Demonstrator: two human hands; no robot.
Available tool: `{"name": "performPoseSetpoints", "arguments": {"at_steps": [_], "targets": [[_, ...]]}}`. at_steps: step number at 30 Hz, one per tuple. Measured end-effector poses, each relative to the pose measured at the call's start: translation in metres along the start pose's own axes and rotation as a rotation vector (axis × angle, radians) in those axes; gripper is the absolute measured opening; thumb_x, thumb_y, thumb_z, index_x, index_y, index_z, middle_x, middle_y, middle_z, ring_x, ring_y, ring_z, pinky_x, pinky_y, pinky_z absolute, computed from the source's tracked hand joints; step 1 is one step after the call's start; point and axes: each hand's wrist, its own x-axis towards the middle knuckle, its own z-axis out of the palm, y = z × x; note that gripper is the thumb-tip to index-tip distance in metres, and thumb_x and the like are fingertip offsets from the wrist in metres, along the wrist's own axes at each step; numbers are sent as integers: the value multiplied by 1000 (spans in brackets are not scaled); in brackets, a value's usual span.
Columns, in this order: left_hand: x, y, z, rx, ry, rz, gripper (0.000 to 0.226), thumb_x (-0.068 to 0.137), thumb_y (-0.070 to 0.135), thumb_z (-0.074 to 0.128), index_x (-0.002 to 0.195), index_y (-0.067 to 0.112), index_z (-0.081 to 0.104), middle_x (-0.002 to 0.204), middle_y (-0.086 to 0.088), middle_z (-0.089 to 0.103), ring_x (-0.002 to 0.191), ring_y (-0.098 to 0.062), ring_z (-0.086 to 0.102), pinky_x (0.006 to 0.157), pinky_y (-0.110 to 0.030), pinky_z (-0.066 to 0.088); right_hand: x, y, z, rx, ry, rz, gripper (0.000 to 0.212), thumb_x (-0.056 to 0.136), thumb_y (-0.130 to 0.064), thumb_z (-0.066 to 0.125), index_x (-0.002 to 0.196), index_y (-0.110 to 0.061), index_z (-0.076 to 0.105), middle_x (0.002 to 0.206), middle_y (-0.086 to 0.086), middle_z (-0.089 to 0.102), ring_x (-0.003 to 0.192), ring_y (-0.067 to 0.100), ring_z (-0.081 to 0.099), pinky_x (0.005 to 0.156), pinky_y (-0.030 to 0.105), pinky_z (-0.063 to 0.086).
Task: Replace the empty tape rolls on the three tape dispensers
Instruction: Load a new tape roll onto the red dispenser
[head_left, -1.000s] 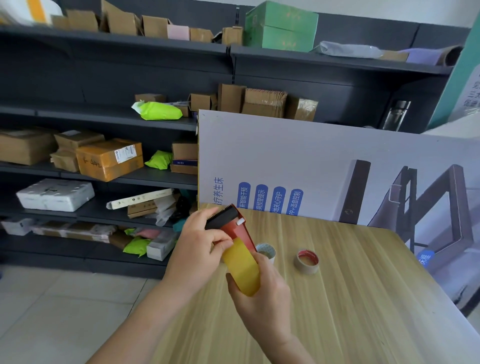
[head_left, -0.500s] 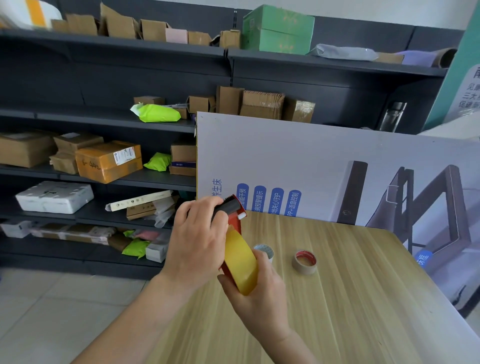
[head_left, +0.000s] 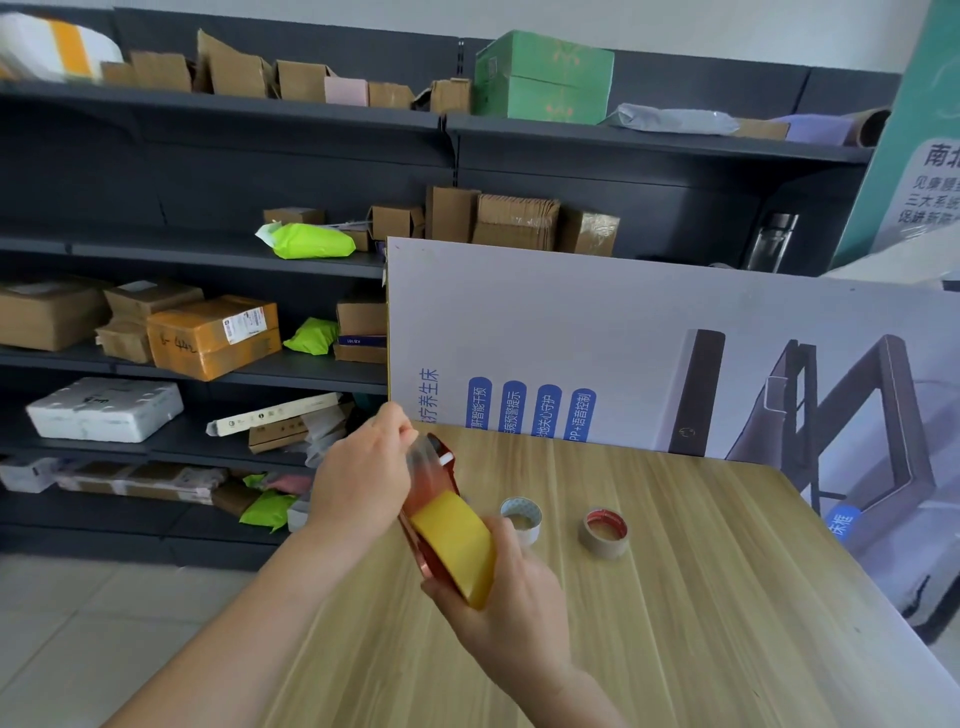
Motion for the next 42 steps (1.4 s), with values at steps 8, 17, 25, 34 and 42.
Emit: {"name": "performPoseSetpoints", "arguments": {"at_steps": [8,17,25,34,42], "targets": [[9,-8,7,-216,-43,-160,17,98,18,45,90,8,56,85,-6,61,82,-24,55,71,-43,48,-4,4,4,-20,27,-58,54,76,-69,56,111,-28,51,85,-13,60,74,8,59,56,17,34],[22,-20,13,-108,-76,-201,21,97,20,46,79,13,53,72,3,55,72,-18,54,60,-39,47,-9,16,7,-133,126,-198,57,65,-48,77,109,-20,53,83,-11,65,68,7,63,53,15,47],[27,-18,11,-495,-206,-522,22,98,18,44,83,11,58,85,-11,62,81,-27,62,71,-46,58,-5,18,6,-8,-99,36,65,70,-75,53,118,-33,43,84,-13,62,76,9,62,56,21,38],[22,-2,2,-804,-462,-565,27,102,15,38,83,5,54,86,-22,72,73,-31,70,55,-34,57,4,17,9,-176,-251,134,53,73,-69,51,100,-24,46,73,-9,52,69,16,58,52,27,34],[19,-13,5,-1161,-326,-762,28,102,15,37,84,8,57,68,-12,73,56,-23,69,50,-31,56,8,25,-3,-129,-99,-3,52,76,-70,44,94,-21,54,68,-6,57,59,18,55,44,16,14]]}}
